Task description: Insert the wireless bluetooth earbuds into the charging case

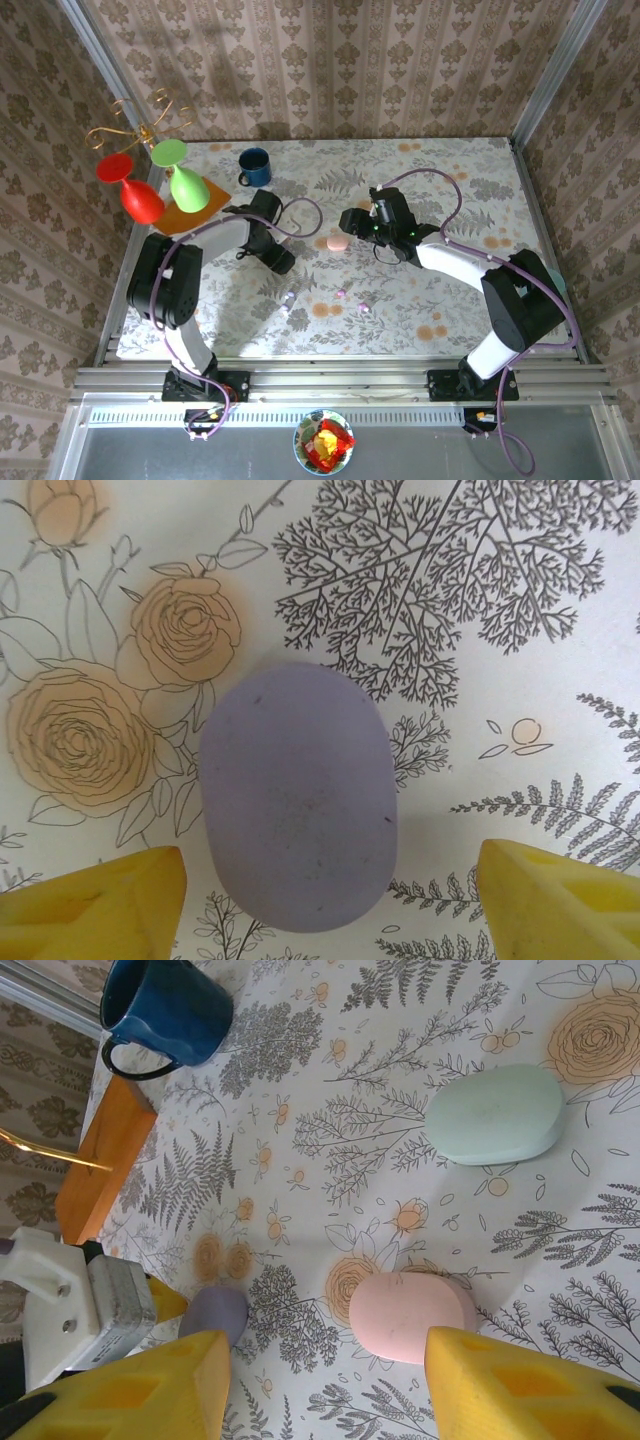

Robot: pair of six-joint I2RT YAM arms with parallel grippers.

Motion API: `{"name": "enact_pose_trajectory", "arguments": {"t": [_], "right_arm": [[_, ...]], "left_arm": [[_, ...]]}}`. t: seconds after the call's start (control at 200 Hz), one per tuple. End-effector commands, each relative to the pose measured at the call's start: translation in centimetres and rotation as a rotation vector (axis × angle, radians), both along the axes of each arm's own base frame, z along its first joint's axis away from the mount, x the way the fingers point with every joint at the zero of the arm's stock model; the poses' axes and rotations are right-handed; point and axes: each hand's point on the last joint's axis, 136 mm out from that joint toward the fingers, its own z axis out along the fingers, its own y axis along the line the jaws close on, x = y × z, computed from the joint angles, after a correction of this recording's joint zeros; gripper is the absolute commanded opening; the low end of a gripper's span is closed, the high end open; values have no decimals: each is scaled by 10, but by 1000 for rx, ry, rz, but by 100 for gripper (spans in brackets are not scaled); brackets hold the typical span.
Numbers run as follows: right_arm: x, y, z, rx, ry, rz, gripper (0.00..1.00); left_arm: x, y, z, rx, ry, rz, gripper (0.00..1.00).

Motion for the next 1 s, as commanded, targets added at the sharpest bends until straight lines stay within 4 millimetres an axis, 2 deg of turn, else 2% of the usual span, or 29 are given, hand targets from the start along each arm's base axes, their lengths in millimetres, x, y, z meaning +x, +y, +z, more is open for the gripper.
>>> {"name": "enact_pose_trajectory", "arguments": {"t": [0.0,0.205,0.65,0.75,0.995], "right_arm": [[-4,-6,-9,-29,15,-4,55],[-5,-6,-10,-27,23,-3,55],[-10,-4,-11,-9,30,3,55],[-11,-5,-8,-9,25,4,55],[-20,-8,3,-7,12,25,55]], "left_arm": [[-1,1,-3,19,18,-17,71],[3,-2,-8,8,17,-6,61],[6,-7,-17,-5,30,-5,47],[6,-7,-15,-15,18,-5,40],[5,1,0,-5,-57,-13,38]]}}
